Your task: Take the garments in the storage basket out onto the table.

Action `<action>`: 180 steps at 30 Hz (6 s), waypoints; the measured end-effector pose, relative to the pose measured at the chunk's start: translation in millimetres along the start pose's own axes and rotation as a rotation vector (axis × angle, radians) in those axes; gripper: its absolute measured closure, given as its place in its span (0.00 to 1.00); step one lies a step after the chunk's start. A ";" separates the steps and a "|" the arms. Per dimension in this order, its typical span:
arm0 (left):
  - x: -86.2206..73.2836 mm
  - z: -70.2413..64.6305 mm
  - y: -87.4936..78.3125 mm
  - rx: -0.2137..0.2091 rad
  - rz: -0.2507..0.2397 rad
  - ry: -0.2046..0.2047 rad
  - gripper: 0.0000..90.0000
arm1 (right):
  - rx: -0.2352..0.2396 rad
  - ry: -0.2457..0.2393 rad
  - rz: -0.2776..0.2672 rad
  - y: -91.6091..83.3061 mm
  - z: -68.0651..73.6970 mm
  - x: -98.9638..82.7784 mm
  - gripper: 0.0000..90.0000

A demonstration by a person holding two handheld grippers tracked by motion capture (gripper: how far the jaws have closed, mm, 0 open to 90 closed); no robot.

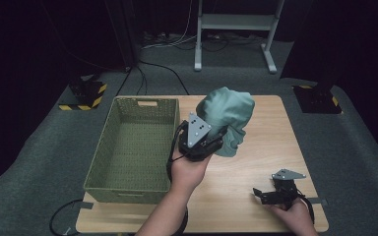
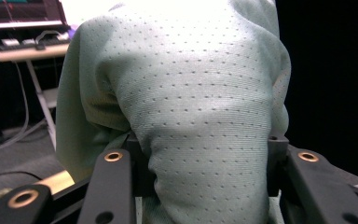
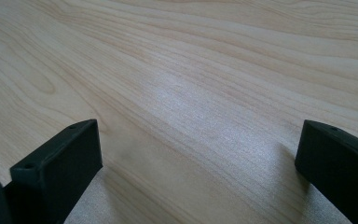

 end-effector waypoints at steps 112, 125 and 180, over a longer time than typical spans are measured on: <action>-206.7 -1.0 122.8 -0.010 0.574 -0.095 0.54 | -0.023 -0.023 0.009 0.9 1.0 -0.5 0.00; -201.7 -3.7 118.7 -0.080 0.588 -0.134 0.23 | -0.021 -0.021 0.009 0.8 0.9 -0.5 0.00; -125.1 -15.1 32.9 -0.081 0.325 -0.029 0.00 | -0.022 -0.024 0.010 0.7 1.2 -0.7 0.00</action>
Point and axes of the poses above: each handheld gripper's, and its own axes: y roughly forward along the jaws, x roughly out of its top, z roughly to its left, the point moved 7 cm from there along y, roughly forward along the jaws, and after that the axes turned 3 degrees about z, right-handed, at the moved point
